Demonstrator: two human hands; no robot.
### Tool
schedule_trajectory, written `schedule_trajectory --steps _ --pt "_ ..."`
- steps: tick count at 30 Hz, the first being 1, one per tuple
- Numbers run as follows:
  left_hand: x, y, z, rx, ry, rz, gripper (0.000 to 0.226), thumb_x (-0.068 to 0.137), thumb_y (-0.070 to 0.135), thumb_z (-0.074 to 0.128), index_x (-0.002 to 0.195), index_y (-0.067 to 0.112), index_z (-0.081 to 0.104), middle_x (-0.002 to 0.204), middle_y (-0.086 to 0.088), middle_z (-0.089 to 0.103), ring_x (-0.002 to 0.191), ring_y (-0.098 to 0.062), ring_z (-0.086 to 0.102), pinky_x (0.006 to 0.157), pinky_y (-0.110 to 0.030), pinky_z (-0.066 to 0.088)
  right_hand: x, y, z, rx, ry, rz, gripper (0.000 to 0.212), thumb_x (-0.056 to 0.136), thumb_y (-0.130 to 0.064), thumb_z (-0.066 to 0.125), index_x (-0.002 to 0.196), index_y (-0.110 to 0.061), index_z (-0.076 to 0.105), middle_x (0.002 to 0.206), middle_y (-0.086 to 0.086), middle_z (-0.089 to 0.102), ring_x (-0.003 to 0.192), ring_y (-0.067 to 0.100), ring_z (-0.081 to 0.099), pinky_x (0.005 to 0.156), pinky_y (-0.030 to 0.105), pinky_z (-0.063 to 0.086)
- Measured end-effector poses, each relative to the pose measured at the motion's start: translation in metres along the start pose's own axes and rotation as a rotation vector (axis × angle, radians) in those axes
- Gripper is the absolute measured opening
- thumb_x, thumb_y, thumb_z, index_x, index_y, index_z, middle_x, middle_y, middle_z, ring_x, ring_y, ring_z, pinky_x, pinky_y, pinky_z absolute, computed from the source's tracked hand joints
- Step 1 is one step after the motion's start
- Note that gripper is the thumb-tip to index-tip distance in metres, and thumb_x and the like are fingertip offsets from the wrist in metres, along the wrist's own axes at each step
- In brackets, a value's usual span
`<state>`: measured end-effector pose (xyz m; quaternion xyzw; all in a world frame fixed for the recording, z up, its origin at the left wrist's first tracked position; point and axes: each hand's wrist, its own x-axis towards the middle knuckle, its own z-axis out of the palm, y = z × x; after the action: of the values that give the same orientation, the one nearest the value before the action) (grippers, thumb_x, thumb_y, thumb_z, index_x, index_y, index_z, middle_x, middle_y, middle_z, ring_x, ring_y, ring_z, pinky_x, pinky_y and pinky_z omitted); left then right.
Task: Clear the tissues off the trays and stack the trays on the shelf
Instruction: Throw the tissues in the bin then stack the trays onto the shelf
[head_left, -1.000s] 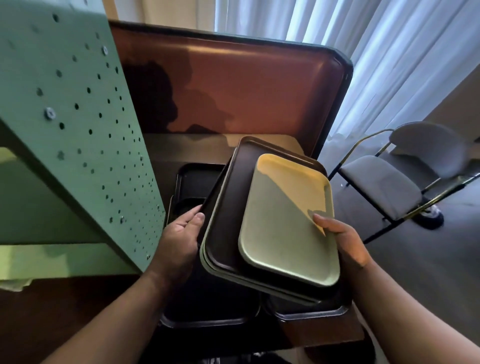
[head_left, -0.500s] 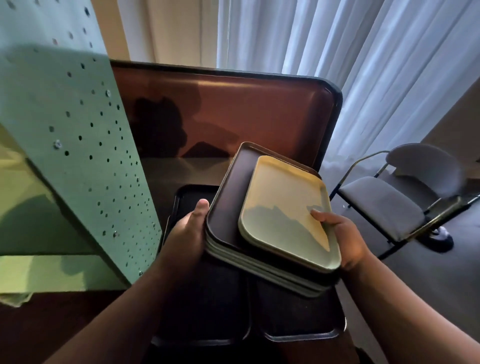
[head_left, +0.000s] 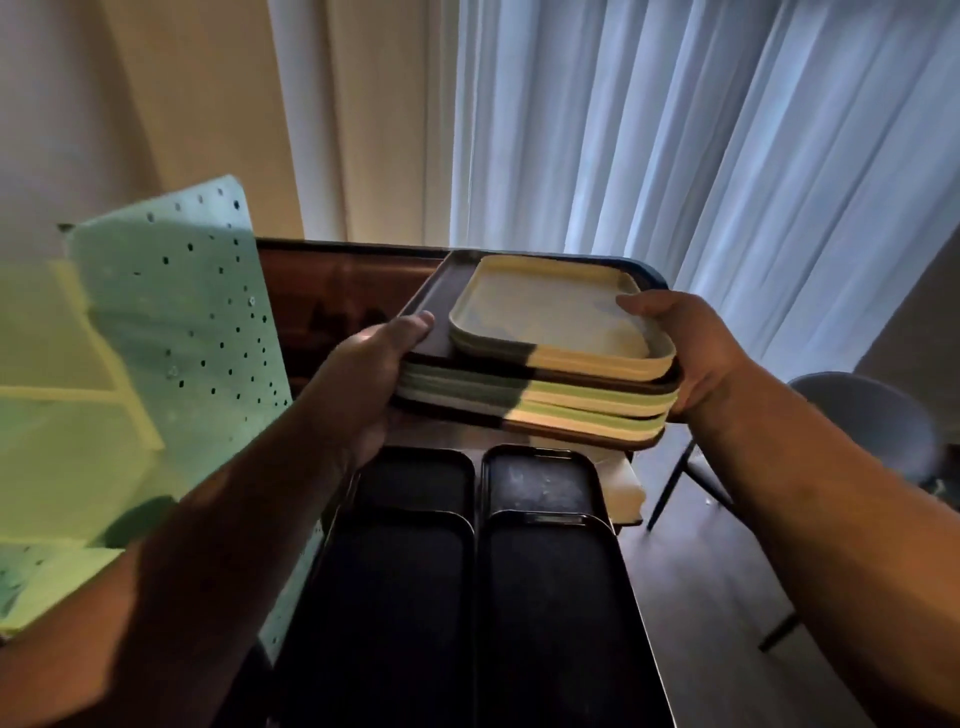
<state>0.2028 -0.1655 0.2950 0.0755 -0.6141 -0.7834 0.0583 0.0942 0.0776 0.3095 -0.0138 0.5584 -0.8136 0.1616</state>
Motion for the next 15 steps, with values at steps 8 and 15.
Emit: schedule_trajectory --steps 8,15 --pt "-0.030 0.113 -0.010 -0.027 0.067 0.134 0.020 0.099 0.027 0.055 0.102 0.011 0.068 0.095 -0.015 0.064 0.088 -0.031 0.065 0.072 -0.049 0.061 -0.029 -0.076 0.072 -0.056 -0.085 -0.098 0.020 0.094 -0.016 0.048 0.092 -0.013 0.067 0.081 0.012 0.068 0.066 0.031 0.067 0.060 0.038 0.062" --pt "-0.038 0.205 -0.071 0.100 0.091 0.202 0.020 0.096 0.031 0.057 0.094 0.012 0.066 0.071 -0.010 0.066 0.057 -0.022 0.066 0.036 -0.026 0.051 -0.043 -0.110 0.170 -0.132 -0.124 -0.188 0.019 0.096 -0.021 0.050 0.099 -0.011 0.066 0.071 0.010 0.070 0.055 0.028 0.070 0.055 0.038 0.062"
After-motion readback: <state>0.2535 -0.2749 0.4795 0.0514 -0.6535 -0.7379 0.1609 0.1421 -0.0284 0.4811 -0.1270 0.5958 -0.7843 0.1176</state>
